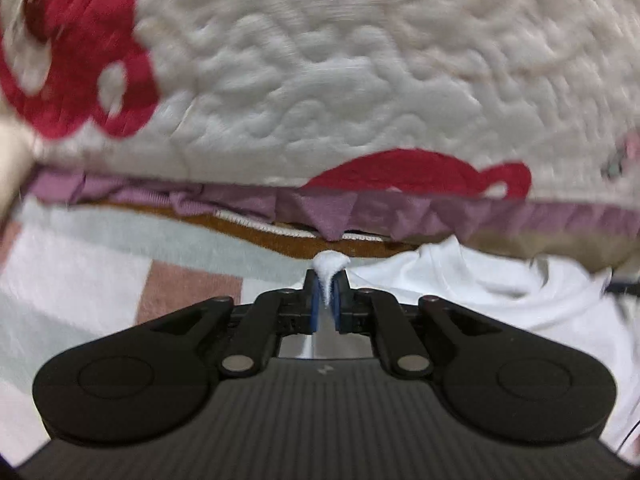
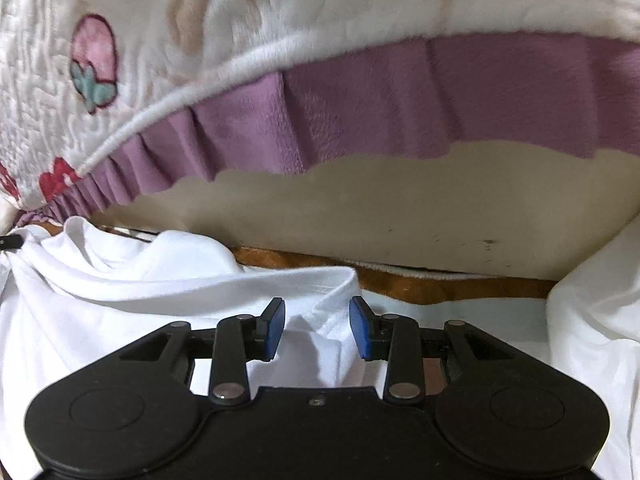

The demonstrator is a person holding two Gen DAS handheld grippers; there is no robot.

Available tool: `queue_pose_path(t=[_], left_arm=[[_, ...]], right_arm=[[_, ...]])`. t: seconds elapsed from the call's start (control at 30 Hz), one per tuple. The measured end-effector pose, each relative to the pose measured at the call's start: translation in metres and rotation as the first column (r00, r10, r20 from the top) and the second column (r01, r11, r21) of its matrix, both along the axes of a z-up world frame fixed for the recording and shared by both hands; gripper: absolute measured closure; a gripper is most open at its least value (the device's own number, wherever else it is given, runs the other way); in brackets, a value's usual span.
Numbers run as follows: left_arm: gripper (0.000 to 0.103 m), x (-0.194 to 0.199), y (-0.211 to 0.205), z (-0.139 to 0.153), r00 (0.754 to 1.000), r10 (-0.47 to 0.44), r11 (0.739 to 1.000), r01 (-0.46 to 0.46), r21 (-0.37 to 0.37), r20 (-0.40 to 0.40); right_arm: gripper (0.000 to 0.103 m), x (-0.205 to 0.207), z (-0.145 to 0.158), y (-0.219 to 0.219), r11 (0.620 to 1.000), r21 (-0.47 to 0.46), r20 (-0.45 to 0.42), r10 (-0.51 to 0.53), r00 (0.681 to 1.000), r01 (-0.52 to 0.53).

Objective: Fold clothes

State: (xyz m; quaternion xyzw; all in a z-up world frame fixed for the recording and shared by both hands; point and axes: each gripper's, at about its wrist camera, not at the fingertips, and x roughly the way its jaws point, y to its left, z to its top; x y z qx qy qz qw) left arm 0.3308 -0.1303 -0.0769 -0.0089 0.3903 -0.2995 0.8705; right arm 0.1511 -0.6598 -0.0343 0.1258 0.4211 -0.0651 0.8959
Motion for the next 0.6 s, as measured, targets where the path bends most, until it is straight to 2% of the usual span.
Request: queue_pose_path(t=[0.07, 0.1, 0.13, 0.17, 0.23, 0.3, 0.4, 0.43, 0.5, 0.53, 0.57, 0.6], left_arm=[[0.096, 0.001, -0.008, 0.001, 1.0, -0.022, 0.999, 0.021, 0.033, 0.018], [0.096, 0.003, -0.012, 0.002, 0.999, -0.03, 0.999, 0.029, 0.044, 0.018], [0.101, 0.005, -0.015, 0.002, 0.999, -0.038, 0.998, 0.037, 0.059, 0.019], [0.101, 0.006, -0.015, 0.004, 0.999, -0.037, 0.998, 0.036, 0.057, 0.022], [0.101, 0.007, -0.011, 0.009, 0.999, -0.021, 1.0, 0.021, 0.018, 0.025], [0.101, 0.009, -0.002, 0.016, 1.0, 0.013, 0.998, -0.012, -0.064, 0.018], [0.101, 0.014, 0.007, 0.015, 0.998, 0.056, 0.987, -0.057, -0.15, -0.01], [0.097, 0.015, 0.009, 0.012, 0.997, 0.079, 0.983, -0.081, -0.162, -0.02], [0.084, 0.011, 0.013, 0.007, 0.989, 0.142, 0.979, -0.145, -0.146, -0.033], [0.068, 0.007, 0.013, 0.006, 0.984, 0.174, 0.975, -0.177, -0.134, -0.035], [0.058, -0.002, 0.018, 0.007, 0.981, 0.188, 0.972, -0.192, -0.135, -0.038], [0.056, -0.012, 0.025, 0.009, 0.98, 0.192, 0.97, -0.197, -0.145, -0.045]], right_arm=[[0.063, 0.007, -0.005, -0.002, 0.999, 0.035, -0.012, -0.015, 1.0, 0.016], [0.069, 0.011, -0.008, -0.004, 0.998, 0.055, -0.028, -0.025, 0.999, 0.027], [0.082, 0.013, -0.011, -0.006, 0.997, 0.072, -0.045, -0.037, 0.998, 0.04], [0.101, 0.013, -0.011, -0.008, 0.994, 0.09, -0.047, -0.053, 0.997, 0.057], [0.101, 0.009, -0.008, -0.015, 0.986, 0.137, -0.015, -0.098, 0.995, 0.099], [0.101, -0.003, 0.0, -0.026, 0.968, 0.205, 0.053, -0.16, 0.986, 0.146], [0.101, -0.02, 0.006, -0.045, 0.928, 0.304, 0.142, -0.268, 0.953, 0.216], [0.101, -0.024, 0.007, -0.048, 0.926, 0.297, 0.149, -0.285, 0.947, 0.232], [0.1, -0.029, 0.01, -0.046, 0.95, 0.199, 0.142, -0.27, 0.952, 0.24], [0.099, -0.035, 0.011, -0.043, 0.959, 0.17, 0.141, -0.253, 0.957, 0.228], [0.095, -0.045, 0.01, -0.039, 0.959, 0.186, 0.145, -0.244, 0.959, 0.216], [0.093, -0.059, 0.007, -0.036, 0.953, 0.222, 0.15, -0.244, 0.958, 0.208]])
